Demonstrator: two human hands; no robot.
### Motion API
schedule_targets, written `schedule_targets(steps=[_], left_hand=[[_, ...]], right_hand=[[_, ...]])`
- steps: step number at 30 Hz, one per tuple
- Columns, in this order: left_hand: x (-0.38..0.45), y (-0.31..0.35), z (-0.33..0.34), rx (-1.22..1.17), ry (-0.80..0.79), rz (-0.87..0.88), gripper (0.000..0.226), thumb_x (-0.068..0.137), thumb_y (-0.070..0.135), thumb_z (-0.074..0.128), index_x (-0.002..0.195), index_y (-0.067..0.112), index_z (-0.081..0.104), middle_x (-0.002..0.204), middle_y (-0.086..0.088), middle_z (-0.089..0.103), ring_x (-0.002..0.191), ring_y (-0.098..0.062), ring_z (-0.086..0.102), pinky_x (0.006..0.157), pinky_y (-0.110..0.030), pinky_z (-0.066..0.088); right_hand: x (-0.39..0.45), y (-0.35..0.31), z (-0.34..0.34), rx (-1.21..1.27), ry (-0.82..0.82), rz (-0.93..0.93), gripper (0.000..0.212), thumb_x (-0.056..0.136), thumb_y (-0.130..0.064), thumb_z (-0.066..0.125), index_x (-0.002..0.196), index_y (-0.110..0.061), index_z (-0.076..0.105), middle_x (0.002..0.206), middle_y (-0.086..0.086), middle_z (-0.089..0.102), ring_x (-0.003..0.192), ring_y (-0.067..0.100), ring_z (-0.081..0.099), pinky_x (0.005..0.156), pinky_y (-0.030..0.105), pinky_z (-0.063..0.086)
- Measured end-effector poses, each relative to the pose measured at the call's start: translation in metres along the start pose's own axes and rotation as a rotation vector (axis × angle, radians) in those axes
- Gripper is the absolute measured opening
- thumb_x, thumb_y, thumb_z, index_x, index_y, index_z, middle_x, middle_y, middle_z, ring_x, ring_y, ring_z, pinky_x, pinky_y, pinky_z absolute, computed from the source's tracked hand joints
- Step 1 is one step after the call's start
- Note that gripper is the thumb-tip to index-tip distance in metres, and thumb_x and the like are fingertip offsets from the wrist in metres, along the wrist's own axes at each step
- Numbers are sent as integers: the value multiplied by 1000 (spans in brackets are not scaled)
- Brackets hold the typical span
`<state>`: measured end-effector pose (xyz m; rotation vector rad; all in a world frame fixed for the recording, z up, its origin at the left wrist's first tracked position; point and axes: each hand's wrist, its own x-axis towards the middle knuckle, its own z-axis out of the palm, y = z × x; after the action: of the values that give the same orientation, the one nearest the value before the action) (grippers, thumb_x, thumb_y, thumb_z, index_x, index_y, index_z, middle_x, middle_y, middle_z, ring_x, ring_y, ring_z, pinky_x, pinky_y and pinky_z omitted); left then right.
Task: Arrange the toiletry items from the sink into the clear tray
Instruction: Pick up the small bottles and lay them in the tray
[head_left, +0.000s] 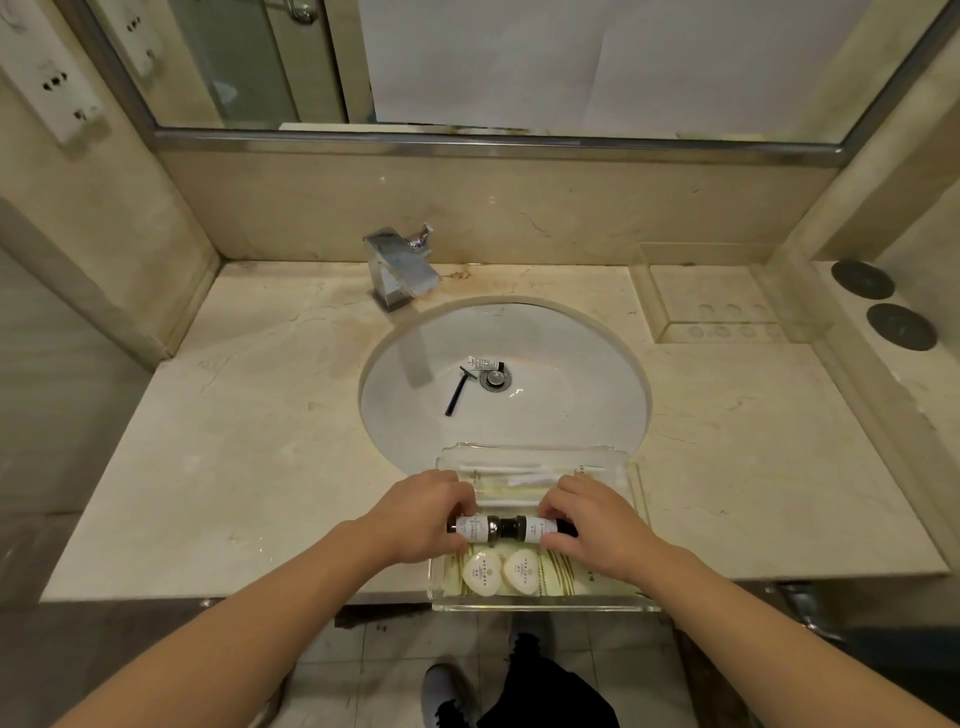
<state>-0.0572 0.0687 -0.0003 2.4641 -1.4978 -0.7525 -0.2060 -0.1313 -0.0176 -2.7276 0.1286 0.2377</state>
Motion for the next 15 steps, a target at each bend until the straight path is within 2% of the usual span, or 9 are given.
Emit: schedule_targets(steps=[4, 8, 15], left_hand=[[3, -1, 3, -17, 37, -18, 26, 79, 33, 67, 101, 24, 58, 102, 5, 55, 94, -15, 52, 76, -29, 46], [6, -3, 5, -34, 34, -21, 24, 77, 33, 69, 97, 25, 58, 97, 8, 52, 92, -14, 50, 73, -27, 44], [8, -5, 7, -46, 18, -13, 27, 78, 35, 72, 99, 22, 62, 97, 8, 50, 92, -13, 48, 75, -28, 44]], right_hand=[[0, 3, 1, 8, 11, 5, 29, 86, -45, 60, 107, -25, 63, 97, -11, 53, 89, 7, 40, 77, 23, 34], [2, 2, 1, 10, 35, -12, 28, 86, -41, 62, 107, -23, 66, 97, -8, 57, 92, 11, 46, 81, 25, 38], [4, 3, 5, -4, 38, -62, 20, 82, -39, 65, 93, -22, 65, 89, -7, 53, 83, 12, 44, 74, 27, 38]])
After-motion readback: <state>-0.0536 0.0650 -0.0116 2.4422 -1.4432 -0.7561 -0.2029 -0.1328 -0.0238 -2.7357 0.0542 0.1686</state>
